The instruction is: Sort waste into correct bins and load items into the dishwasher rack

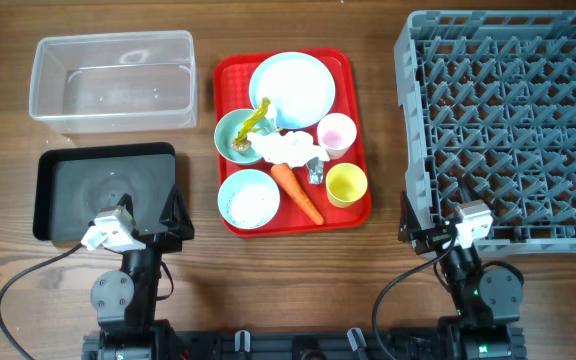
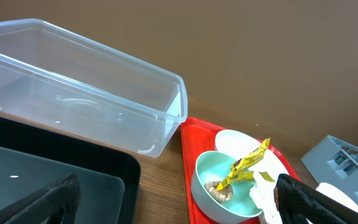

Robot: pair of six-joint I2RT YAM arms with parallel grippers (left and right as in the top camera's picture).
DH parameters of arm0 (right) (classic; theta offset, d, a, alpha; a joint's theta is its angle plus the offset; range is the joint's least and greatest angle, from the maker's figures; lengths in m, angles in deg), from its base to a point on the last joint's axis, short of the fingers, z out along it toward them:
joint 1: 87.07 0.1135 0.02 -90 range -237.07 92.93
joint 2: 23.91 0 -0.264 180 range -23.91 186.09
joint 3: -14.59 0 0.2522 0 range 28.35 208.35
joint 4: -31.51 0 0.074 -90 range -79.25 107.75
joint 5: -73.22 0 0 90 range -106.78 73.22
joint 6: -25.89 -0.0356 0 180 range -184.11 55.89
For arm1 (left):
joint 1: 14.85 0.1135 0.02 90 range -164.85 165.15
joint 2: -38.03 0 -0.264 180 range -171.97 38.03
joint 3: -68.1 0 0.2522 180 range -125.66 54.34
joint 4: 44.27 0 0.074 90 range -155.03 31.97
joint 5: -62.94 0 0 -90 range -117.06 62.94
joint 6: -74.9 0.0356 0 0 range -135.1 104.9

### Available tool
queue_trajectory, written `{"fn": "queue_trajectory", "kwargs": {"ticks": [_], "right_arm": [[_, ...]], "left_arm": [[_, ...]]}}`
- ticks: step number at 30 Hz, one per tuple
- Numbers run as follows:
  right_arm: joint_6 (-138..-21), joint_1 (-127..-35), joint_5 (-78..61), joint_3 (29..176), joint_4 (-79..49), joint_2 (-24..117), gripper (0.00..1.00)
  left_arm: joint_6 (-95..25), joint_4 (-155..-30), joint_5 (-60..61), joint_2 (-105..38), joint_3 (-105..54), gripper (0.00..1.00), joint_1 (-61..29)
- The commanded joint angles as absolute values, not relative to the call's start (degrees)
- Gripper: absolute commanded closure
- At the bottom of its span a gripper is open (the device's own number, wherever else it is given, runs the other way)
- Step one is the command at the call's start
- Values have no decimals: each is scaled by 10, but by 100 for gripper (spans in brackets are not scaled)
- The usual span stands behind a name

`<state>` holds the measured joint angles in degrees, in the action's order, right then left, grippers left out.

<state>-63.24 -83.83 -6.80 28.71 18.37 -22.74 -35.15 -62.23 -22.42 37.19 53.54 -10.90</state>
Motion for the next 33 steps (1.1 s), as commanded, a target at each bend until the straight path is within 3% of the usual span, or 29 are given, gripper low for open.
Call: {"fn": "queue_trajectory", "kwargs": {"ticks": [1,28,33], "right_arm": [[-641,-836,-78,286,185,-225,0],[-641,-836,-78,286,185,-225,0],[-580,-836,-97,286,183,-225,0]], "left_arm": [[-348,-623,-215,376,538,0,-105],[-348,-623,-215,376,538,0,-105],[-348,-623,-215,376,538,0,-105]]}}
